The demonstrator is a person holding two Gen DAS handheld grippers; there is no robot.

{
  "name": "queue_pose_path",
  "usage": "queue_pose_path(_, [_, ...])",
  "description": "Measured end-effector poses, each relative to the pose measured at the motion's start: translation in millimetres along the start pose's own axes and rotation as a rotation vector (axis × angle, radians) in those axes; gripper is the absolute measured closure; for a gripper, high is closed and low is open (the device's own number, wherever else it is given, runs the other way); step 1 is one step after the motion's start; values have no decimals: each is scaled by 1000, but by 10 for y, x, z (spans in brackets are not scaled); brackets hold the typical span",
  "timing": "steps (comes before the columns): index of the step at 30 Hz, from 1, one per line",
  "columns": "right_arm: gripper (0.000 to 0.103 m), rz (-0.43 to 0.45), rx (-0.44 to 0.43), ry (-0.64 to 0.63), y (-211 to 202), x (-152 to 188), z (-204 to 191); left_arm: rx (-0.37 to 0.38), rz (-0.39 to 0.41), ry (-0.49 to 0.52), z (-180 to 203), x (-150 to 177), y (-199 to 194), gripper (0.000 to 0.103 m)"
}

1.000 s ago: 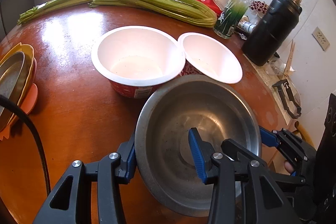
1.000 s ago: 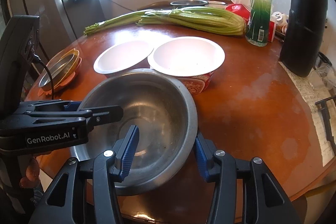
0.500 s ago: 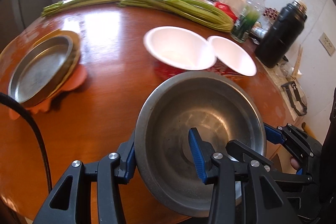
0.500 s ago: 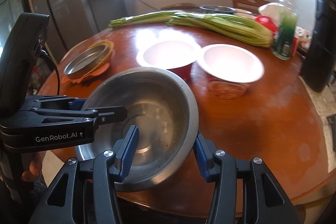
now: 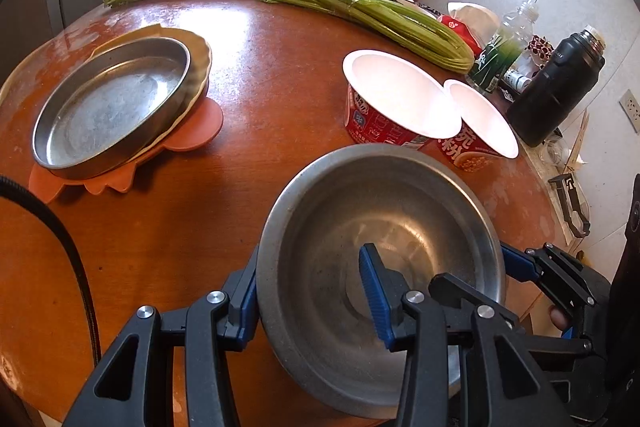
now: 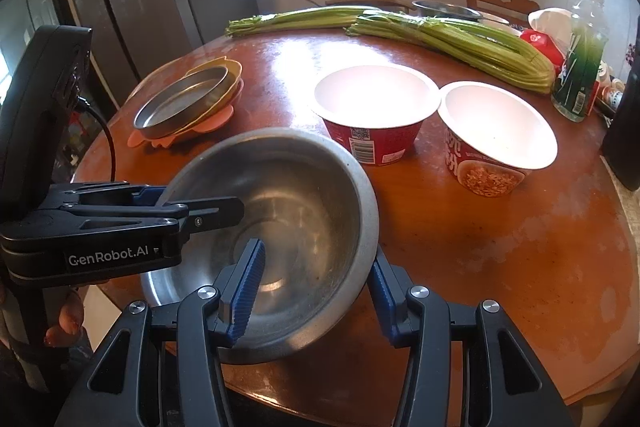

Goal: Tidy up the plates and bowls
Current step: 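Drag the steel bowl with the left tool and release it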

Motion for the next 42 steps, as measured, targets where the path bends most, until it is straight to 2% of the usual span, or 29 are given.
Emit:
queue_pose_path(11, [50,-28,-39,37,63,3,43,21,14,12,-3,-39,-9,58])
queue_pose_path(24, [50,23,11,109,-89,-124,266,29,75,5,-46,-126,-205,58])
queue_pose_path(35, [50,57,-20,179,-130,-414,365,13,123,54,21,-455,-391,58])
queue_pose_path(42, [50,62,-48,215,-59,-633,411,7,121,76,66,-755,-390,58])
Point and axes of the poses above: each gripper's, at about its wrist camera, not at the fingertips, and y roughly the way its jaws point, z to its right, x to its underside, the point moved 8 cm from there along y, roughly the way its jaws point, and after that the axes turned 9 degrees about -z, right-handed, at the moved point
